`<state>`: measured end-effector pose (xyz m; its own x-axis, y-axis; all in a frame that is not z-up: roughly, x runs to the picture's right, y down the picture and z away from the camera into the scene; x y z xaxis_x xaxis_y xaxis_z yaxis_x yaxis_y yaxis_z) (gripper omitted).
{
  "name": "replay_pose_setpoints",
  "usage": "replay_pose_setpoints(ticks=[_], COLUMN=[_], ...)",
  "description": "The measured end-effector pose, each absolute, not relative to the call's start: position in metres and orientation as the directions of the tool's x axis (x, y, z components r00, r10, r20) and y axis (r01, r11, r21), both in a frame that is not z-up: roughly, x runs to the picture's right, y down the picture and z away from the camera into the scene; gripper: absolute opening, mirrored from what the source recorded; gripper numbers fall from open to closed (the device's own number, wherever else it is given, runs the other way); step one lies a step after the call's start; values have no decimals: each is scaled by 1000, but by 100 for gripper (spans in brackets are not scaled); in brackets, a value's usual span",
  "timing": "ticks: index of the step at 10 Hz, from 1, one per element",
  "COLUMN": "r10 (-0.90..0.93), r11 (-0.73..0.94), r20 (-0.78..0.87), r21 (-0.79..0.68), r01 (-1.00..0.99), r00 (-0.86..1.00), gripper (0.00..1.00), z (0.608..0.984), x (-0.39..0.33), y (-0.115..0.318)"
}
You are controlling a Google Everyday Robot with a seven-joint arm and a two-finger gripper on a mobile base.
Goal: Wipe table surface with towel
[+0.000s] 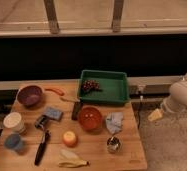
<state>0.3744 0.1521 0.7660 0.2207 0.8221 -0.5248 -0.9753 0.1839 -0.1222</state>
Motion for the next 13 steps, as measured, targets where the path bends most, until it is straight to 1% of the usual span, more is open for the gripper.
replay_pose_setpoints(ticks=[2,4,7,9,11,13], r10=[823,811,776,727,671,647], r11=[190,231,312,381,427,410], r20=[-522,-523,-518,-514,-510,-488], r21=[-120,-127,-181,-249,-327,-424], r01=[-974,-965,-933,-890,-843,-807], r00=[225,263,359,455,538,586], gripper=[80,80,80,80,80,80], z=[764,761,769,779,787,789], x=[374,364,311,262,225,208], y=[151,150,146,151,172,187])
